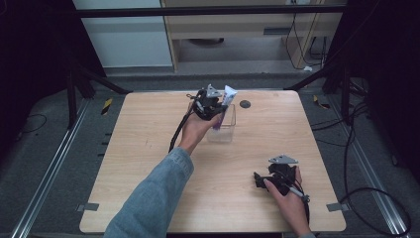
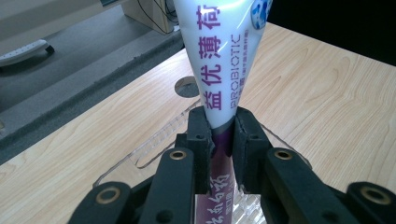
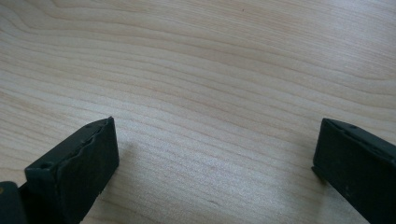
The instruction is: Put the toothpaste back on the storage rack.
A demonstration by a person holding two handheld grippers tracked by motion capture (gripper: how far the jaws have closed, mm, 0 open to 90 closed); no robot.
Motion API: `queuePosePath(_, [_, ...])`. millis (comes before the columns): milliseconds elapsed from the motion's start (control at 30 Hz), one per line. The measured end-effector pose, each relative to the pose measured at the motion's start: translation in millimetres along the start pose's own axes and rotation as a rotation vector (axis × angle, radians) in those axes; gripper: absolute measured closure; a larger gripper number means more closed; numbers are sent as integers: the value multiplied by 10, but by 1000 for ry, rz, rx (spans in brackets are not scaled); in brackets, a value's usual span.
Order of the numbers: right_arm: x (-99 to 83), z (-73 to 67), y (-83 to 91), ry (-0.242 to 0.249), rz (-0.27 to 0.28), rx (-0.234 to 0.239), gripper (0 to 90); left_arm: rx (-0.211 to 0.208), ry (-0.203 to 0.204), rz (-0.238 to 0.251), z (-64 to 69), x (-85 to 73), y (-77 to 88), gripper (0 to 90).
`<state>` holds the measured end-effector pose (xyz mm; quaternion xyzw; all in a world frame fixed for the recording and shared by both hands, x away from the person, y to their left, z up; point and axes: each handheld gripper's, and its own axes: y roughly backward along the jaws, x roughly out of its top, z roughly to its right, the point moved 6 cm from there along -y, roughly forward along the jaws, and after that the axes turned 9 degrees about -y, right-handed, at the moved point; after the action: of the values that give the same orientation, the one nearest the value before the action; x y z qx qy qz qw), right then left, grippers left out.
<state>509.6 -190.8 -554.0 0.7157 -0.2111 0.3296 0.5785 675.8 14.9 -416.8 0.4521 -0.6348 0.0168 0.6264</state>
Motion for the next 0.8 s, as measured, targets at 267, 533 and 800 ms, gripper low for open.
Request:
queuePosePath(267, [0, 1, -2, 1, 1, -1, 3, -5, 3, -24, 18, -26, -68, 782])
queuePosePath(533, [0, 1, -2, 1, 1, -1, 3, -11, 10, -54, 42, -35, -130, 781])
queuePosePath(800, [0, 0, -1, -1, 0, -1, 3, -9, 25, -93, 33, -40, -219, 781])
